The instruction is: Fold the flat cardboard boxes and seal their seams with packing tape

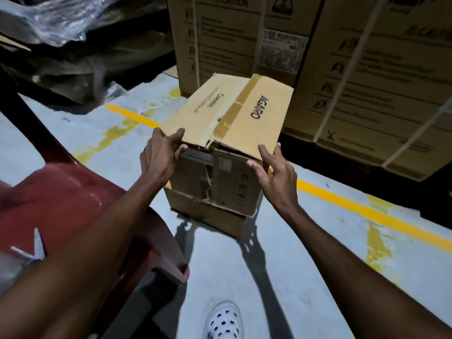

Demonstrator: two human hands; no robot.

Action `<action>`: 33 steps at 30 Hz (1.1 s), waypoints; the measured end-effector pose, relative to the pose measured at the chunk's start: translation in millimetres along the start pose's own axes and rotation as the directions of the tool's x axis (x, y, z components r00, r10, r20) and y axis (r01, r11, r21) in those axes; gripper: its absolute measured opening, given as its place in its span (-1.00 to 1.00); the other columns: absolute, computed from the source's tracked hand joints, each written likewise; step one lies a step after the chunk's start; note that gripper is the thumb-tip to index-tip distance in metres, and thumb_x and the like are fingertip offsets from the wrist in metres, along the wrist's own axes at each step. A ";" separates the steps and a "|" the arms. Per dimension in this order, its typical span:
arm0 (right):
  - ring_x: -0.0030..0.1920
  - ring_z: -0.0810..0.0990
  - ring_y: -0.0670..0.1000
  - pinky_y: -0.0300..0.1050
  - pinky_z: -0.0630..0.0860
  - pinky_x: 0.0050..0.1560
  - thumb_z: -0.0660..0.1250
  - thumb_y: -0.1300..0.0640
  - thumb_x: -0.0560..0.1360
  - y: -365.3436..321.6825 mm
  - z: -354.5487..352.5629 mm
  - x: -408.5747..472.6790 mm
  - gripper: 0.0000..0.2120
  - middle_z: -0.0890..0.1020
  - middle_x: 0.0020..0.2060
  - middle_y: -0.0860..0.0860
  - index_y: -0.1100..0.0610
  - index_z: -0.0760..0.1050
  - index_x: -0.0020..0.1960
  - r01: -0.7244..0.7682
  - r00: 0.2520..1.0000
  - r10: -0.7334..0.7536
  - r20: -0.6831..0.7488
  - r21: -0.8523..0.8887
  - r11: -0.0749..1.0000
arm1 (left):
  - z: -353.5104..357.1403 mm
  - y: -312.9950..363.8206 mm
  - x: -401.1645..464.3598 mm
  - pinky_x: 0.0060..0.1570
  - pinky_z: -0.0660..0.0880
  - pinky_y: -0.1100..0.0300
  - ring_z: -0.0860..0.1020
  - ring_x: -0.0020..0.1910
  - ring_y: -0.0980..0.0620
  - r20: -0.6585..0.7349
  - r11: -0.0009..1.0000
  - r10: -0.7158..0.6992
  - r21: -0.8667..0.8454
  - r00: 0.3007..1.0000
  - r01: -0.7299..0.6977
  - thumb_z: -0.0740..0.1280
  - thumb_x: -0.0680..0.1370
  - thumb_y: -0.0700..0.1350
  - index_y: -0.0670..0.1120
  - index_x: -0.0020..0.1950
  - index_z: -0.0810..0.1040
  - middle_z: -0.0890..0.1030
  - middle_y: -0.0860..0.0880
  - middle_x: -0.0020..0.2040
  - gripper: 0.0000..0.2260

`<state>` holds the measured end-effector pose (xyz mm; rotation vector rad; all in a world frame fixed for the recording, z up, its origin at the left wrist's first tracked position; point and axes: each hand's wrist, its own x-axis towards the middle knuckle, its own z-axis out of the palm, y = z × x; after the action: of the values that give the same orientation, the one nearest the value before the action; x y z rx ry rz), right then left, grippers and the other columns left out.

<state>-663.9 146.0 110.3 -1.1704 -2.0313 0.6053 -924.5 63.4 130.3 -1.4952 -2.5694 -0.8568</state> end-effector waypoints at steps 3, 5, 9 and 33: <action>0.27 0.55 0.27 0.02 0.47 0.14 0.37 -0.08 0.58 -0.9 8.7 22.4 -0.53 0.33 0.50 0.29 -0.01 0.46 0.46 -0.008 1.000 0.008 -0.003 -0.078 0.997 | 13.2 3.7 22.2 0.12 0.44 -0.10 0.47 0.22 -0.31 0.113 1.000 -0.021 -0.008 0.993 0.022 0.31 0.63 0.02 0.07 0.57 0.29 0.38 -0.22 0.29 -0.50; 0.30 0.52 0.29 0.04 0.47 0.13 0.31 -0.11 0.61 0.8 11.6 37.5 -0.54 0.31 0.51 0.28 -0.03 0.43 0.48 -0.028 0.999 0.030 0.012 -0.146 0.989 | 20.6 7.1 36.7 0.22 0.43 -0.10 0.43 0.31 -0.29 0.217 0.999 -0.038 -0.016 0.975 0.043 0.33 0.62 0.00 0.07 0.63 0.12 0.26 -0.22 0.43 -0.37; 0.30 0.50 0.32 0.03 0.46 0.09 0.25 -0.15 0.62 -3.6 9.5 68.4 -0.52 0.31 0.49 0.28 -0.09 0.34 0.51 -0.058 0.988 0.096 0.122 -0.277 0.959 | 22.5 14.5 54.4 0.46 0.26 -0.09 0.15 0.56 -0.27 0.435 0.993 -0.067 -0.059 0.898 0.102 0.36 0.61 -0.14 0.05 0.63 -0.23 -0.09 -0.24 0.62 -0.15; 0.46 0.40 0.11 0.05 0.39 0.33 0.17 -0.38 0.56 134.1 -376.5 -255.2 -0.28 0.39 0.51 0.06 0.09 0.34 0.52 -0.482 0.845 0.535 0.010 -0.420 0.769 | 78.5 428.9 -264.5 0.38 0.38 -0.07 0.39 0.47 -0.08 0.711 0.785 0.594 -0.410 0.377 -0.465 0.17 0.60 0.29 -0.03 0.59 0.17 0.34 -0.04 0.54 -0.34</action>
<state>-215.3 5.4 172.9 -2.0250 -1.9967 0.5337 -416.1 55.4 170.0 -3.1355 -2.0666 -0.2328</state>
